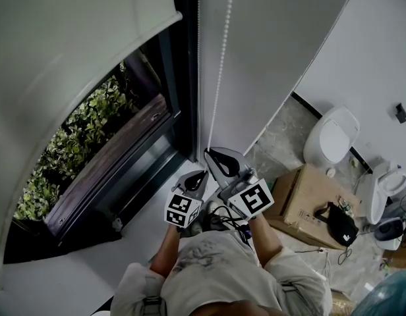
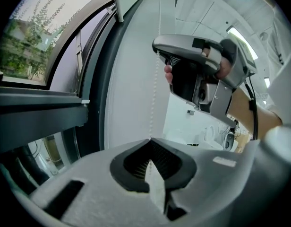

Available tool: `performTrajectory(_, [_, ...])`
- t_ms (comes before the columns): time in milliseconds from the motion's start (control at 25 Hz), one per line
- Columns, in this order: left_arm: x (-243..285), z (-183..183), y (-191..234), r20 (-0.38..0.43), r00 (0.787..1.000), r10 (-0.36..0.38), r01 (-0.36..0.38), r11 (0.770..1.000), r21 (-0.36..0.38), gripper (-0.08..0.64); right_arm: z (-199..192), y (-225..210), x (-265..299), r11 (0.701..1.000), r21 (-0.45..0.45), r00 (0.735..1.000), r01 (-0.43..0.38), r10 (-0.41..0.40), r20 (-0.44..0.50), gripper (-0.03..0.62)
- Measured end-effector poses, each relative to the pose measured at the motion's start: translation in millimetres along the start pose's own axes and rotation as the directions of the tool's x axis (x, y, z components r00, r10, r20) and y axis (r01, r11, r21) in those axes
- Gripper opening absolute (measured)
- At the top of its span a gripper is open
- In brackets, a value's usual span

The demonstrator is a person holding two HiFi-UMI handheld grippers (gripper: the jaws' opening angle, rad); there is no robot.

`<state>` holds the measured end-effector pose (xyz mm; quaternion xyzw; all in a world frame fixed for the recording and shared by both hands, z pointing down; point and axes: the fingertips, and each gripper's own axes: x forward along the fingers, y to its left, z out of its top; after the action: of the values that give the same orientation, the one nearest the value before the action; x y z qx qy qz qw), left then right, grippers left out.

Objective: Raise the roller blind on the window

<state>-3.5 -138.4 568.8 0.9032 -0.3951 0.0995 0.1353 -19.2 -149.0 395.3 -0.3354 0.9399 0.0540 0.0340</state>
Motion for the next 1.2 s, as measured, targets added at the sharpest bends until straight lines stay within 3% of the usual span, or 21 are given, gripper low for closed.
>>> performTrajectory(320, [2, -28, 4, -0.055, 0.998, 0.003, -0.004, 1.000, -0.024, 0.011, -28, 4, -4, 1.000, 0.019, 0.998, 0.002, -0.001, -0.062, 0.013])
performTrajectory(760, [-2, -26, -1, -0.068, 0.998, 0.004, -0.003, 1.000, 0.015, 0.014, -25, 6, -1, 1.000, 0.010, 0.999, -0.009, 0.009, -0.037, 0.012])
performTrajectory(960, [-9, -4, -2, -0.016, 1.000, 0.016, -0.015, 1.000, 0.018, 0.021, -22, 4, -2, 0.999, 0.028, 1.000, -0.015, 0.016, -0.021, 0.013])
performTrajectory(1200, [-33, 52, 0, 0.103, 0.995, 0.014, -0.016, 1.000, 0.020, 0.061, -24, 1, -3, 1.000, 0.008, 1.000, -0.004, 0.004, -0.030, 0.012])
